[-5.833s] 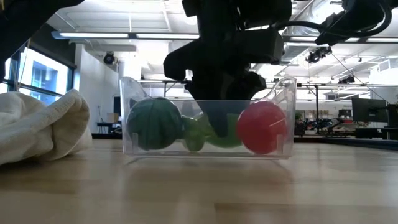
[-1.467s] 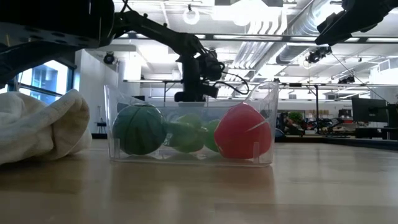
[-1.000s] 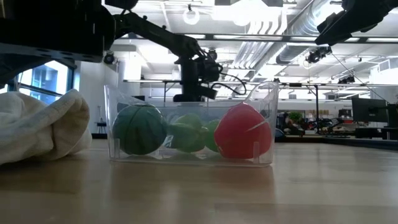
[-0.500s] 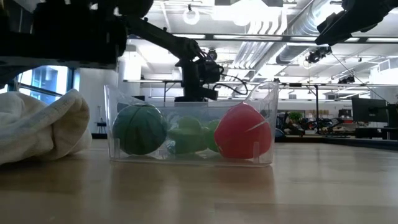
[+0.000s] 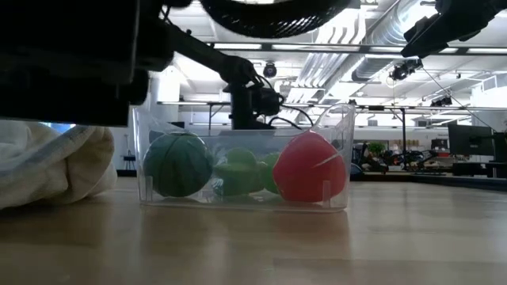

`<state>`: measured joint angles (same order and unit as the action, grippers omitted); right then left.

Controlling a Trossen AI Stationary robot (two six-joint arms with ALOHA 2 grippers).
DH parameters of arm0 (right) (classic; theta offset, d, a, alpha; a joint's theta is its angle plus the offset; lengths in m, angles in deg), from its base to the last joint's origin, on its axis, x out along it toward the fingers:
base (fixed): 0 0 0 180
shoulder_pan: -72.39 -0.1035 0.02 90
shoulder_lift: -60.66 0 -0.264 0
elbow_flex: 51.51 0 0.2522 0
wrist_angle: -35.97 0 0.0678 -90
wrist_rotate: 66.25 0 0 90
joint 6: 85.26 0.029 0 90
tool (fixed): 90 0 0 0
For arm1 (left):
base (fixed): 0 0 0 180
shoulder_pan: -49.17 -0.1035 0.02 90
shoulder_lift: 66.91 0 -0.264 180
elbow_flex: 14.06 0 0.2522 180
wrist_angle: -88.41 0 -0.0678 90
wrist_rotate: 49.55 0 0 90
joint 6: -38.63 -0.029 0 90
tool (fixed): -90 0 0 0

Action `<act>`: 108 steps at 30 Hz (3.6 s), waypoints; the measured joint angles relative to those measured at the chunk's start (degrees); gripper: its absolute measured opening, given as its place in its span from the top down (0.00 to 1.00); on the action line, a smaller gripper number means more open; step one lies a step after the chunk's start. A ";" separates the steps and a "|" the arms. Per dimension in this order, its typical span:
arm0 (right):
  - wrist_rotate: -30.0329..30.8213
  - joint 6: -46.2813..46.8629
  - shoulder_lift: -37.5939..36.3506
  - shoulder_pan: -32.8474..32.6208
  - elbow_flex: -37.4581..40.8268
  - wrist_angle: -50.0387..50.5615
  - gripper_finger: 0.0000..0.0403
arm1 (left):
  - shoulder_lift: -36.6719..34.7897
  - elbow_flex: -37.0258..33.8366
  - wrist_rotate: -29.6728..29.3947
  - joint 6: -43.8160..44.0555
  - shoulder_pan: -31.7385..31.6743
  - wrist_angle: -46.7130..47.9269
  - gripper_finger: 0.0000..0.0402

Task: Pick and placing Produce into tupperware
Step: Put the orange tangerine into the transparent bin

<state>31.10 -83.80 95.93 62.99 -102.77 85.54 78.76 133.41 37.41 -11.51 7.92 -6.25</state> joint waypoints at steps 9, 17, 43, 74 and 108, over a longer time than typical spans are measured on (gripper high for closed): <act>0.00 0.02 0.00 -0.02 0.00 0.00 0.74 | 0.00 0.00 0.21 -0.63 0.00 -0.61 0.37; 0.00 0.02 0.00 -0.02 0.00 0.00 0.74 | 0.00 0.00 1.31 -0.60 -0.04 -0.57 0.36; 0.00 0.02 0.01 -0.02 0.00 0.00 0.74 | 1.66 0.26 0.48 0.90 0.02 0.08 0.37; 0.00 0.02 0.00 -0.02 0.00 0.00 0.74 | -8.60 0.26 12.27 2.58 5.91 10.11 0.36; 0.00 0.02 0.02 -0.02 0.00 0.00 0.74 | -19.57 -6.98 8.84 17.06 41.86 10.11 0.59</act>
<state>31.10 -83.78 95.95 62.96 -102.77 85.54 59.19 126.43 46.25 5.55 49.77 3.86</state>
